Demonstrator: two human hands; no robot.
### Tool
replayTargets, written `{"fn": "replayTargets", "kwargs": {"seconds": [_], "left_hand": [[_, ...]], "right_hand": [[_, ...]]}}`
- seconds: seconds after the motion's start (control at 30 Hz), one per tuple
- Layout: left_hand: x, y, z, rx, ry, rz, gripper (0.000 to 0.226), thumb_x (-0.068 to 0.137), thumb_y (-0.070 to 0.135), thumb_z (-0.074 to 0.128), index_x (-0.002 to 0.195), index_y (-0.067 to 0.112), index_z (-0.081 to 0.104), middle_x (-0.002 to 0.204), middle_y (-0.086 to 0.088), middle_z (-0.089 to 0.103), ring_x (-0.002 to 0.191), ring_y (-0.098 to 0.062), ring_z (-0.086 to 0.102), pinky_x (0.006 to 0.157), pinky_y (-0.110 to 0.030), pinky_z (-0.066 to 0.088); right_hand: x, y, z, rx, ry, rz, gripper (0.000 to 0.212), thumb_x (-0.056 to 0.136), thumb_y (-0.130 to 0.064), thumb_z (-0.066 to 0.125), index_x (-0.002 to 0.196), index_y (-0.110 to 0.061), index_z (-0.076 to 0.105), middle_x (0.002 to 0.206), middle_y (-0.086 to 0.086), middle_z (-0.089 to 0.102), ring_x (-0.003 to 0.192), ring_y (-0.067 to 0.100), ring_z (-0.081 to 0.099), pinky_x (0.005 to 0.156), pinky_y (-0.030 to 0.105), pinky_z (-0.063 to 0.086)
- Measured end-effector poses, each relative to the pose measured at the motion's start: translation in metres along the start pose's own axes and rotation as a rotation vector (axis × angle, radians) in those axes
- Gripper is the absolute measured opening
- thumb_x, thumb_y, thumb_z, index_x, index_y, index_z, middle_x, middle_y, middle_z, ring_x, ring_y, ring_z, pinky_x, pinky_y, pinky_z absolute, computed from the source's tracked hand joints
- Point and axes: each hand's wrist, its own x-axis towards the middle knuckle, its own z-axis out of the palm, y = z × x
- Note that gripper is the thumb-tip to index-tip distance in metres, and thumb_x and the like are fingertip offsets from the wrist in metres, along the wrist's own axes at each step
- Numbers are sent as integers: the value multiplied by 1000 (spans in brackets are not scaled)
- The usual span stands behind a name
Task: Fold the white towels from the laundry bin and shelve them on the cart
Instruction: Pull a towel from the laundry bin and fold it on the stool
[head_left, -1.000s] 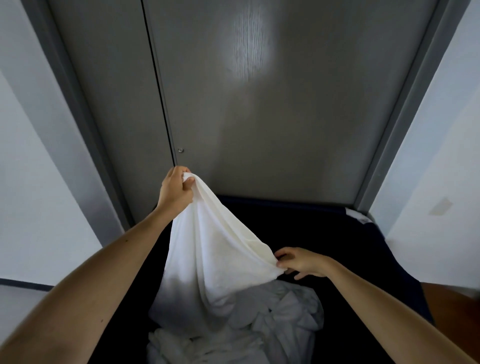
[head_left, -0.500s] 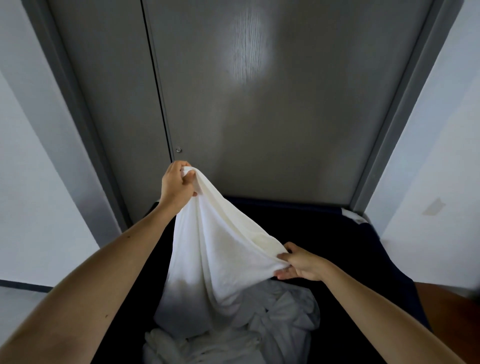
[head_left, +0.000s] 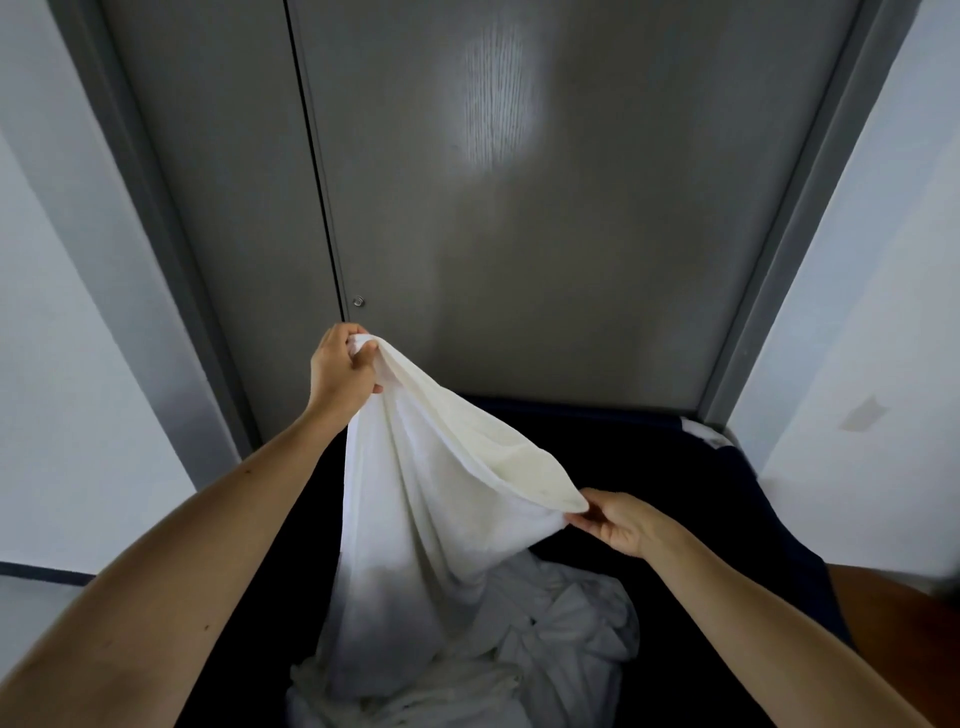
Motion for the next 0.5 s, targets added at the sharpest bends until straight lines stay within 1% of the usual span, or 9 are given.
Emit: {"fn": "replayTargets", "kwargs": {"seconds": [0.07, 0.13, 0.17, 0.23, 0.3, 0.37, 0.43, 0.5], "left_hand": [[1, -3, 0, 17, 11, -9, 16, 96, 10, 48, 110, 5, 53, 107, -5, 47, 91, -21, 53, 42, -13, 49], [1, -7, -1, 68, 7, -4, 18, 96, 10, 48, 111, 3, 53, 108, -6, 47, 88, -22, 53, 41, -15, 50], [2, -10, -2, 122, 2, 0, 18, 96, 11, 48, 111, 2, 53, 109, -8, 48, 84, -22, 54, 42, -19, 52], [3, -18, -8, 238, -8, -14, 21, 96, 13, 47, 113, 0, 52, 113, -11, 50, 76, -23, 56, 53, -33, 57], [6, -27, -15, 302, -8, -44, 23, 96, 14, 48, 114, 0, 53, 116, -13, 52, 75, -28, 59, 62, -41, 57], [6, -34, -20, 352, -40, -36, 21, 95, 14, 50, 111, 1, 54, 112, -15, 55, 77, -33, 62, 66, -43, 57], [6, -40, -22, 395, -91, -13, 18, 93, 13, 53, 108, 3, 56, 106, -17, 57, 79, -34, 61, 68, -40, 54], [5, -46, -27, 412, -108, -11, 20, 91, 10, 55, 109, 2, 57, 103, -18, 59, 80, -31, 58, 68, -33, 48]], "right_hand": [[-1, -1, 1, -243, 44, -34, 9, 87, 4, 58, 80, 3, 65, 81, 15, 65, 72, 20, 62, 48, 22, 54], [-4, -6, -1, -466, 96, -133, 11, 87, 0, 56, 81, 0, 66, 78, 14, 65, 64, 18, 63, 51, 24, 54], [-5, -14, -4, -563, 119, -199, 13, 89, -2, 54, 82, -2, 66, 77, 14, 66, 61, 17, 64, 52, 24, 55], [-8, -36, -9, -715, 165, -321, 16, 92, -5, 52, 84, -6, 65, 75, 12, 66, 54, 14, 64, 48, 22, 54], [-13, -59, -10, -776, 169, -376, 17, 93, -5, 52, 83, -6, 65, 70, 10, 65, 49, 10, 64, 45, 20, 52], [-18, -74, -12, -830, 157, -401, 16, 92, -4, 53, 82, -3, 66, 67, 11, 65, 47, 8, 64, 46, 19, 53], [-22, -83, -13, -875, 162, -438, 17, 90, 0, 53, 78, -1, 66, 65, 14, 65, 47, 10, 64, 47, 20, 53], [-24, -90, -13, -852, 161, -475, 18, 89, 3, 54, 74, -1, 63, 62, 16, 65, 47, 12, 65, 48, 21, 55]]}}
